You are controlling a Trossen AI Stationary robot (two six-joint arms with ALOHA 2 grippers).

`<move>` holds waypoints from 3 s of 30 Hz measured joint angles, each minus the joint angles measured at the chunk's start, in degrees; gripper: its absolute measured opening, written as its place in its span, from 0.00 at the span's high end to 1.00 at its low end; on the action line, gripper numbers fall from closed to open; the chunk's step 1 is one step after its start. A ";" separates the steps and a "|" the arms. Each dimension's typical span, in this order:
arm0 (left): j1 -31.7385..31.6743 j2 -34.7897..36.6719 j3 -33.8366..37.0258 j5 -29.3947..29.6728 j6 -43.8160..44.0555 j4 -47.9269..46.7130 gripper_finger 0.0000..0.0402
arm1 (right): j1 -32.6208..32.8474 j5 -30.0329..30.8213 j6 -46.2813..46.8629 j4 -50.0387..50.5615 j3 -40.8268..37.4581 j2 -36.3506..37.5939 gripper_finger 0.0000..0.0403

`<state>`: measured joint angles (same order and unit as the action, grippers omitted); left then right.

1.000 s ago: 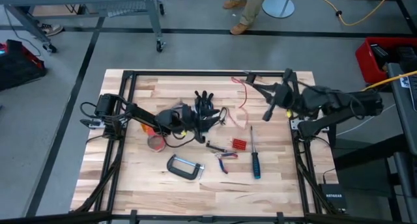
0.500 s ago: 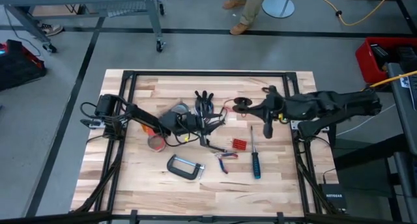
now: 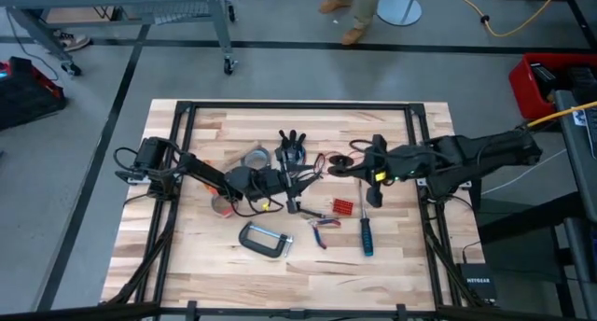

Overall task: Coil cords
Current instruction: Uncoil the red wire from the black spool, then coil the red wire onto a black spool

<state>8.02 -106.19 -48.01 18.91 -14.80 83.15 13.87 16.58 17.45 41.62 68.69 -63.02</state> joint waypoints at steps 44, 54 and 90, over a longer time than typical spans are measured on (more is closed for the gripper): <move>0.02 3.60 0.04 -5.83 13.51 -6.81 1.00 | -0.02 -6.47 -7.36 -1.32 6.56 -4.50 0.81; 2.73 4.83 0.07 -9.67 13.33 -7.78 1.00 | 0.00 -2.62 -7.49 3.51 8.59 -5.25 0.81; 4.90 4.81 0.07 -11.08 13.33 -9.06 1.00 | -0.02 -9.21 -7.47 -0.71 8.59 -9.34 0.81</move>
<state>12.92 -101.38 -47.94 7.82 -1.47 74.09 13.85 7.37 9.98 40.91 77.28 -72.36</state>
